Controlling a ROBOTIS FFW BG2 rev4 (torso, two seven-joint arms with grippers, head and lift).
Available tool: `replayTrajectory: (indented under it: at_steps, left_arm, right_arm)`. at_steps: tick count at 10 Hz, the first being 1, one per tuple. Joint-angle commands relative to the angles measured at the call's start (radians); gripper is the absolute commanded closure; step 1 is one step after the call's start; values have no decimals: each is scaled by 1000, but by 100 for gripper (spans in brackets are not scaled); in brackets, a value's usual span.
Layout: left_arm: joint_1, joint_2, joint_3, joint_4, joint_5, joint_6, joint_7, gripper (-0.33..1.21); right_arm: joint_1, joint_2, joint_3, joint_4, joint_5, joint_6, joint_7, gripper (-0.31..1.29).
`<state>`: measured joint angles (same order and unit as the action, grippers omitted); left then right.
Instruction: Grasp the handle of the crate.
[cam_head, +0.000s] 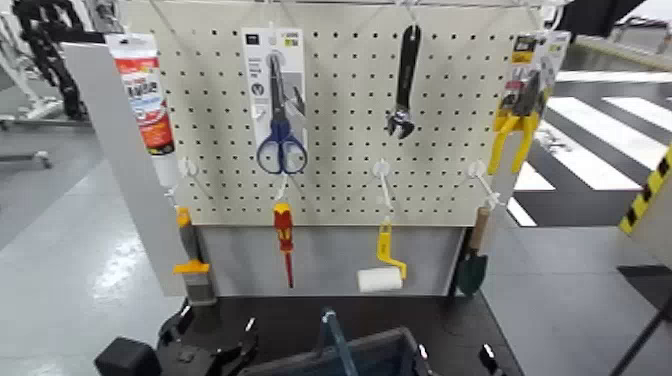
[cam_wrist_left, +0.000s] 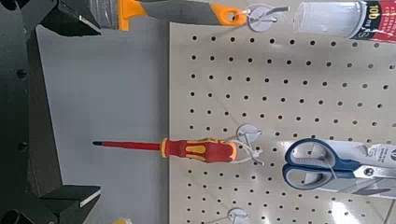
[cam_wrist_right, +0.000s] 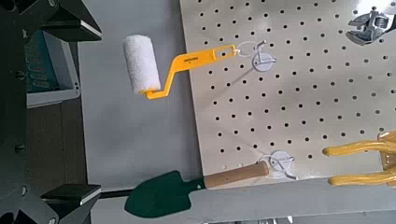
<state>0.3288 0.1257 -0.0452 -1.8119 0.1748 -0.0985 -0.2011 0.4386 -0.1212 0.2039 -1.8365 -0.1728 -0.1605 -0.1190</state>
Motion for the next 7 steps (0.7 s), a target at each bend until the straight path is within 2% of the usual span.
replayTrajectory:
  at_steps: [1,3,4,5,7]
  left_arm:
    - [3,0,-2,-7,-1,5,5,10]
    - [3,2,-2,-7,6,20,5,10]
    - [1,8,-7,-12,52,46,5,10]
    - [-7,23,-13,-27,92,77,-1,10]
    - [-43,66,-16,-70,239,241,-64,10]
  right_arm:
    - [0,0,0,-1,4,1,-1,15]
    - [-1,0,2,0,4,3,-1,15]
    - [-1,0,3,0,4,7,-1,15]
    - [-3,0,3,0,4,13,1,15]
    - [-6,-2,5,0,3,21,1,15]
